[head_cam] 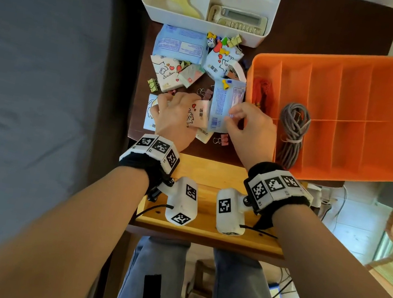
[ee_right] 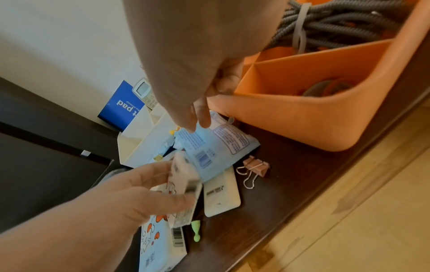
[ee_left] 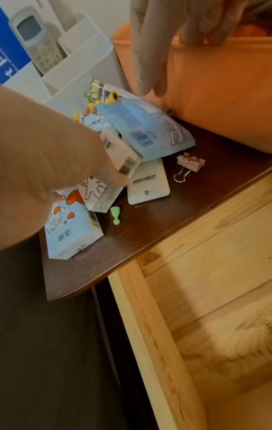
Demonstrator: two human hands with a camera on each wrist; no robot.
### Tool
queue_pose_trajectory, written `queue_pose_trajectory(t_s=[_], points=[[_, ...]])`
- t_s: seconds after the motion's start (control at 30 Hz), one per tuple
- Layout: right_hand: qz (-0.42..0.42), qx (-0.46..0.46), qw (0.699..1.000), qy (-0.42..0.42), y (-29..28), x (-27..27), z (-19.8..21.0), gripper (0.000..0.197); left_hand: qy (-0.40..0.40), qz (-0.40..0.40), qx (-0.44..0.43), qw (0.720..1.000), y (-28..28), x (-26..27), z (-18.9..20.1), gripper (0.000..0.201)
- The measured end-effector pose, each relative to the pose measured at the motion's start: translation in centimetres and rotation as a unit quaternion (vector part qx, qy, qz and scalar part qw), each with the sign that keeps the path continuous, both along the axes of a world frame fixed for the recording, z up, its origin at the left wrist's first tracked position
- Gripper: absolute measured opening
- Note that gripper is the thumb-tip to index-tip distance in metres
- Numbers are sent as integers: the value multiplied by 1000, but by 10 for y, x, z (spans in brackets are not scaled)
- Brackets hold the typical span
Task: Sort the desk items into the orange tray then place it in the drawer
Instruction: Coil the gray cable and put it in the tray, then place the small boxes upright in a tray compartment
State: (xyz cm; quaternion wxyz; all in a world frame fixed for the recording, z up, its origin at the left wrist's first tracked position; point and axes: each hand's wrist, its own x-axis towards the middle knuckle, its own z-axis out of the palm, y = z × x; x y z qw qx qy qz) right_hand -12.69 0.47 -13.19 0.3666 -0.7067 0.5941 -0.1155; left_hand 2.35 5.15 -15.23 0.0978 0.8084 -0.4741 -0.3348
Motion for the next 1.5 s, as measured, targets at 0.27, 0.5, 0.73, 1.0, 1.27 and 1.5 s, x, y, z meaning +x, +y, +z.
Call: queue_pose_trajectory(t_s=[0.27,0.5,0.73,1.0,1.27,1.5], points=[[-30,-6,998,-52,-5,2,2,10,162,169,-143,962,-8,5,24,63],[76,74,986,-131,-13,10,8,71,313,194,-133,920,-15,-2,29,58],[80,172,965,-182,-14,10,15,71,410,226,-82,880,-11,-5,30,23],[65,135,976,-156,-18,5,14,76,388,229,-68,890,-9,-10,29,22],[114,160,967,-165,-15,12,20,94,402,307,-22,862,-18,-15,30,25],[95,142,975,-144,-14,14,24,86,443,345,-13,827,-25,-16,34,28]])
